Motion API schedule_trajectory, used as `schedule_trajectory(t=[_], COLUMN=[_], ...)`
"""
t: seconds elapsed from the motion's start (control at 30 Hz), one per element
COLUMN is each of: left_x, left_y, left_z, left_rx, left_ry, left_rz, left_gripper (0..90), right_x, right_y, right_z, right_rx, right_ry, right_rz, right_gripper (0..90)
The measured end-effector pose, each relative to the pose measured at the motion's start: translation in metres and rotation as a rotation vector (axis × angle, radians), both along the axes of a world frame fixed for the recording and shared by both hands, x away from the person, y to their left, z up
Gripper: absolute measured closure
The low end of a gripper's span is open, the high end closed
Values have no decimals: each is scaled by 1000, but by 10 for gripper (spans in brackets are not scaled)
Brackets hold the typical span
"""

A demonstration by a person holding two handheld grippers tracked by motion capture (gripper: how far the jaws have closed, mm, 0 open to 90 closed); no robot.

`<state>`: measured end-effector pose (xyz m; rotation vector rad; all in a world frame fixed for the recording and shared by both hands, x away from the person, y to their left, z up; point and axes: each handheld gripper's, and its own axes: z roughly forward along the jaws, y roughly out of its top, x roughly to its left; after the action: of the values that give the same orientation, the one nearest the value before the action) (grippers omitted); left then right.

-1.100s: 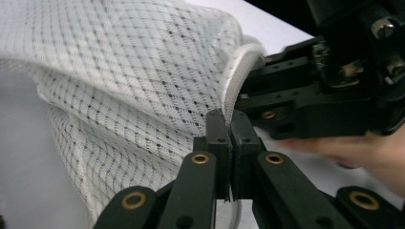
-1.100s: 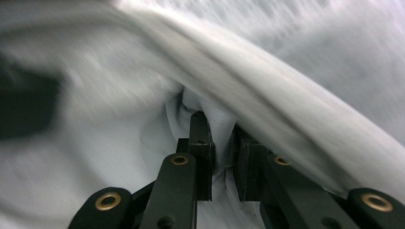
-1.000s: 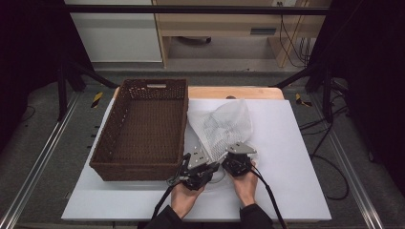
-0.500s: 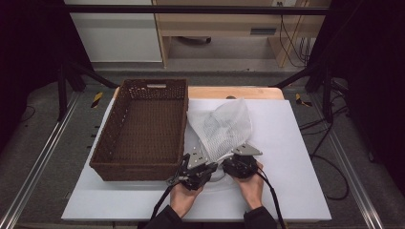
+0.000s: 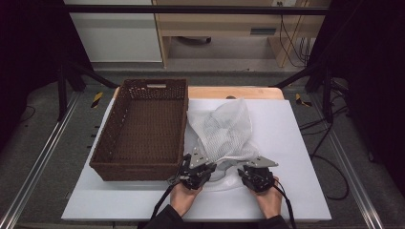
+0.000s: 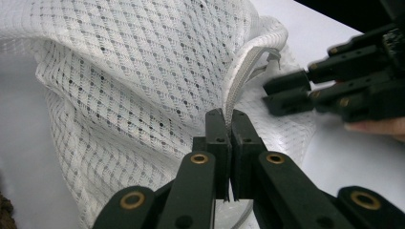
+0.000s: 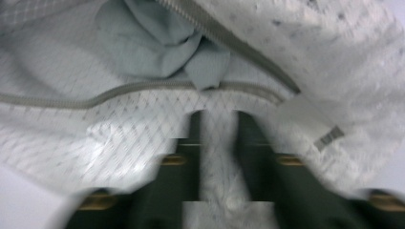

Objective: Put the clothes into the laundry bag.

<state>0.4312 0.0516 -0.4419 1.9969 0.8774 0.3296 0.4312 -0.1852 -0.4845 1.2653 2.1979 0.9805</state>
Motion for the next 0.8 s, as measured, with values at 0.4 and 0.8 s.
schedule_trajectory(t=[0.4,0.8], left_x=[-1,-46], left_y=[-9,40], left_z=[-8,-3], left_rx=[63,95], left_ry=[15,-35], left_rz=[-28,21], left_gripper=[780,558], right_x=[-37,-30], right_y=[-57,-71], right_z=[8,13], right_rx=[65,41], right_ry=[49,-45], right_rz=[29,-76], right_gripper=[790,550])
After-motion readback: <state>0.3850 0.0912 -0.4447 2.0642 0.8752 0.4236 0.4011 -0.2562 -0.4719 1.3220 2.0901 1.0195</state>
